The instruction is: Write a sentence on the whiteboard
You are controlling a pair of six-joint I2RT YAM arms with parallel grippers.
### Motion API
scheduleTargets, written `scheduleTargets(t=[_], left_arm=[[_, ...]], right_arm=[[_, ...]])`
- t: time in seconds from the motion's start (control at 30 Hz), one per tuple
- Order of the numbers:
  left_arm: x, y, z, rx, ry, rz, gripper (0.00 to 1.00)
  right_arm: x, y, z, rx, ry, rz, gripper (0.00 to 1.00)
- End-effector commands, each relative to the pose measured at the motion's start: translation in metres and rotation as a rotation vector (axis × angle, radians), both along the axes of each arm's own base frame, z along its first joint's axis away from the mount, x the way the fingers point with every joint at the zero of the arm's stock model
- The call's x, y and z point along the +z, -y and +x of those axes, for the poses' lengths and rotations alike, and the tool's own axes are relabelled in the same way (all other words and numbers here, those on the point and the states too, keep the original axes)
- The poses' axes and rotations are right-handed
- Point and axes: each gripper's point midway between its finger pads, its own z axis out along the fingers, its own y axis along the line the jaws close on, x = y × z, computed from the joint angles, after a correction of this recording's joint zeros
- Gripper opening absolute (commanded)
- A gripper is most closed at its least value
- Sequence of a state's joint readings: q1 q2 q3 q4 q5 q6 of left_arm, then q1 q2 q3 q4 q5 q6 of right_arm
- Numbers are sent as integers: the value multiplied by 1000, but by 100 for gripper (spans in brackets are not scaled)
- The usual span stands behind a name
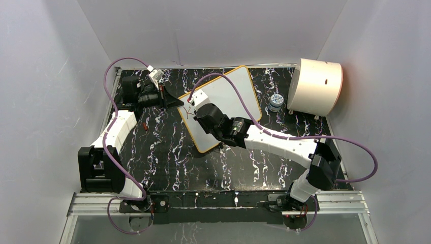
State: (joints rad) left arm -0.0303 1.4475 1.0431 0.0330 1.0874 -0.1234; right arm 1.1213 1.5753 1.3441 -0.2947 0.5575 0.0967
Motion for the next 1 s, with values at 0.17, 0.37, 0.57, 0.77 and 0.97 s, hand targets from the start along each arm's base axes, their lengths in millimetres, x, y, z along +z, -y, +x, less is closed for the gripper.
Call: scheduleTargets(t=[0.17, 0.37, 0.57, 0.77, 0.97], left_arm=[[-26, 13, -21, -67, -95, 26, 0], [-26, 13, -22, -68, -96, 25, 0], [-26, 13, -22, -69, -95, 25, 0], [-26, 13, -22, -69, -95, 25, 0], [-26, 13, -22, -68, -95, 25, 0]], right_arm=[[32, -5, 8, -8, 66, 101, 0], [40, -7, 12, -11, 89, 131, 0], [45, -4, 17, -29, 105, 141, 0], [46, 0, 22, -49, 114, 142, 0], [40, 7, 23, -72, 97, 122, 0]])
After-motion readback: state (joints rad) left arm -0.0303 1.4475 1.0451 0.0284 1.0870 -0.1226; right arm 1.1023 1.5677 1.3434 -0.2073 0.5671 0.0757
